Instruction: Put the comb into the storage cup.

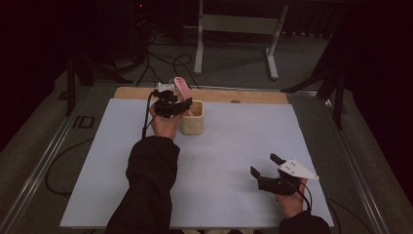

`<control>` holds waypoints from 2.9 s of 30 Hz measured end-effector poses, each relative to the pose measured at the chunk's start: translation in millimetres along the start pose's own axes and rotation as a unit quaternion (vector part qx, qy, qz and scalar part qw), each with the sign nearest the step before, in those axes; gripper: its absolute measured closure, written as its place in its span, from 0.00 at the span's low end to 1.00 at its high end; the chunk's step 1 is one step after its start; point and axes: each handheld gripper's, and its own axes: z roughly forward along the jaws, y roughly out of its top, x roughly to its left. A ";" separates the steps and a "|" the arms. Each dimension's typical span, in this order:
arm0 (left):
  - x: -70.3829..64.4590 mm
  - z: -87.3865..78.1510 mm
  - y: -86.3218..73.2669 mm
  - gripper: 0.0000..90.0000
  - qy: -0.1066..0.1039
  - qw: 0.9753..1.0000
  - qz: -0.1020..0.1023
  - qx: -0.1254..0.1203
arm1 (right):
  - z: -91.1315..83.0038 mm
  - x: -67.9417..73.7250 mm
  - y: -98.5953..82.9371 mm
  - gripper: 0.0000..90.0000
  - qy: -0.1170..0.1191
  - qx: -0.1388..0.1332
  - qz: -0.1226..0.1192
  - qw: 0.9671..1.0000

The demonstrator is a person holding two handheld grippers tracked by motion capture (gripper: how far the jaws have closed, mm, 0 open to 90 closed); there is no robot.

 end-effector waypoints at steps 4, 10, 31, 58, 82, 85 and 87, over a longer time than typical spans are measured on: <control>-1.1 0.0 0.5 0.26 0.008 1.000 0.001 -0.003 | -0.3 -0.1 0.1 0.10 0.000 0.000 0.002 1.000; -2.1 -0.6 1.4 0.12 0.021 1.000 0.010 0.002 | -0.6 0.1 0.3 0.10 -0.001 0.000 0.003 1.000; -3.6 -10.3 5.2 0.00 0.033 0.998 0.053 0.004 | -0.6 0.4 0.3 0.10 -0.001 0.001 0.001 1.000; -5.5 -36.5 9.7 0.00 0.027 0.994 0.106 0.021 | -0.9 1.0 0.5 0.10 0.000 -0.001 0.002 1.000; 3.6 -91.7 -11.3 0.00 -0.003 0.988 0.155 0.013 | -0.4 2.2 0.5 0.10 0.001 -0.001 0.001 1.000; 5.1 -100.0 -16.0 0.00 -0.005 0.987 0.158 0.011 | -0.5 2.2 0.7 0.10 0.002 -0.001 0.001 1.000; 7.4 -105.4 -19.5 0.00 -0.008 0.987 0.158 0.010 | -0.6 2.3 0.7 0.10 0.002 -0.001 0.001 1.000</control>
